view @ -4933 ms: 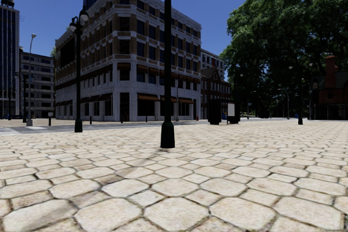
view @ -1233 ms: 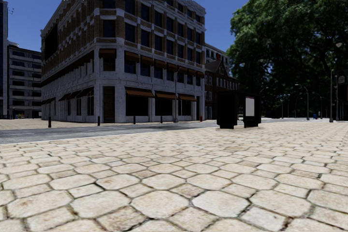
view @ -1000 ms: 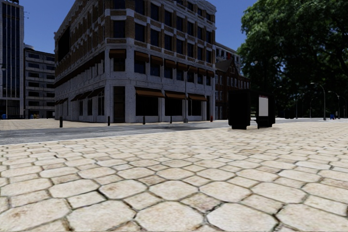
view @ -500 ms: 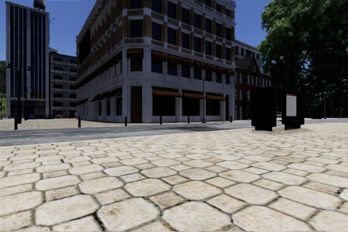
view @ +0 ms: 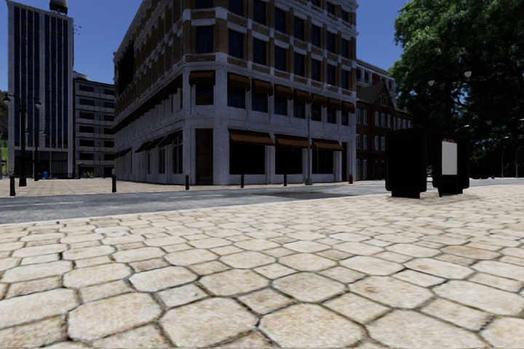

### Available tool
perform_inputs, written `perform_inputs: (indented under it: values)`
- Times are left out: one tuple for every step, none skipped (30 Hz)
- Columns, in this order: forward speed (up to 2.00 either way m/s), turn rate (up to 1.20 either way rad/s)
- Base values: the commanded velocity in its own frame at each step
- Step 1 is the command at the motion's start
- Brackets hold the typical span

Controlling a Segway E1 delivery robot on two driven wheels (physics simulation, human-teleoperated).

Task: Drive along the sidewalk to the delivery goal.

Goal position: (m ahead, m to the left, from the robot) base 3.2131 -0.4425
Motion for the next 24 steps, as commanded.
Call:
perform_inputs:
  values:
    - [1.09, 0.22]
    - [1.09, 0.22]
    - [1.09, 0.22]
    - [1.09, 0.22]
    - [1.09, 0.22]
    - [1.09, 0.22]
    - [1.09, 0.22]
    - [1.09, 0.22]
    - [1.09, 0.22]
    - [1.09, 0.22]
    - [1.09, 0.22]
    - [1.09, 0.22]
    - [1.09, 0.22]
    - [1.09, 0.22]
    - [1.09, 0.23]
    - [1.09, 0.23]
    - [1.09, 0.23]
    - [1.09, 0.23]
    - [1.09, 0.23]
    - [1.09, 0.23]
    - [1.09, 0.23]
    - [1.09, 0.23]
    - [1.09, 0.23]
    - [1.09, 0.23]
